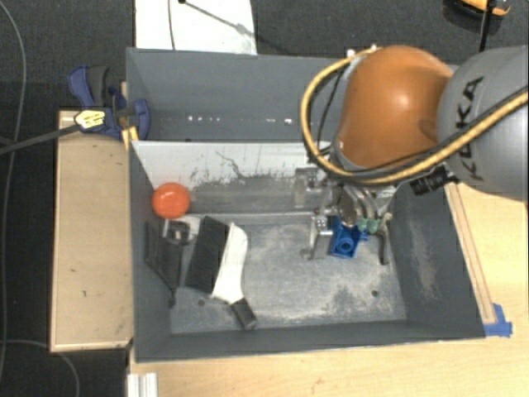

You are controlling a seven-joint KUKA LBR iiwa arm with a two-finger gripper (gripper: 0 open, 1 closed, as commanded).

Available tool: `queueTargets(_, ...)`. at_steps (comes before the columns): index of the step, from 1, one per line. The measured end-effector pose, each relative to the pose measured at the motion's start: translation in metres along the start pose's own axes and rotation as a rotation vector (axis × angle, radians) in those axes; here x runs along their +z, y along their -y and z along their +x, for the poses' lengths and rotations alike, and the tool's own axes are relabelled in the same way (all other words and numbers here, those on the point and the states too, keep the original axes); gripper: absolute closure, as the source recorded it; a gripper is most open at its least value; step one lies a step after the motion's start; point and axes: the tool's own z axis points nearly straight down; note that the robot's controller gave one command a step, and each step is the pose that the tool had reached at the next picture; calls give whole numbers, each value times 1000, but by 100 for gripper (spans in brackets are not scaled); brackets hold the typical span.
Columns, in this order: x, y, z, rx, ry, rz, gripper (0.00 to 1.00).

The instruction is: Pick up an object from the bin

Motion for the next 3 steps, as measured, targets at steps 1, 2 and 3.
queueTargets(1, 34, 43, 19, 9, 2, -1, 0)
queueTargets(2, 75, 96, 36, 20, -13, 2, 0)
queueTargets(3, 80, 120, 19, -101, 2, -2, 0)
